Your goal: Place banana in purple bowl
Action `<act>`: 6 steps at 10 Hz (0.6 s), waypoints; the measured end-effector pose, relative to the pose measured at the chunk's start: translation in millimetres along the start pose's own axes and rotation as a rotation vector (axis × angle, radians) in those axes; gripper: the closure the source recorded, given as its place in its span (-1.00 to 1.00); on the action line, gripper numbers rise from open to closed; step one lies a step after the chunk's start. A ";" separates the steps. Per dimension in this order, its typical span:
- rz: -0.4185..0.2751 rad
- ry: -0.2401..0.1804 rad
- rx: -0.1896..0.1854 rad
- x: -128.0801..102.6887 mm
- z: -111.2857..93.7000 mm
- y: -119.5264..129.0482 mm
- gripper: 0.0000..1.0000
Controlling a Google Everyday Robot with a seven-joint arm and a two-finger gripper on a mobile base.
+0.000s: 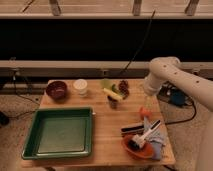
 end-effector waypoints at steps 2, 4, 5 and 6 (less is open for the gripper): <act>0.028 0.002 0.004 -7.5 4.5 -11.8 -0.60; 0.063 -0.016 0.004 -29.3 13.7 -27.9 -0.60; 0.077 -0.031 -0.003 -40.8 19.0 -33.2 -0.60; 0.090 -0.040 -0.007 -46.0 22.3 -36.7 -0.60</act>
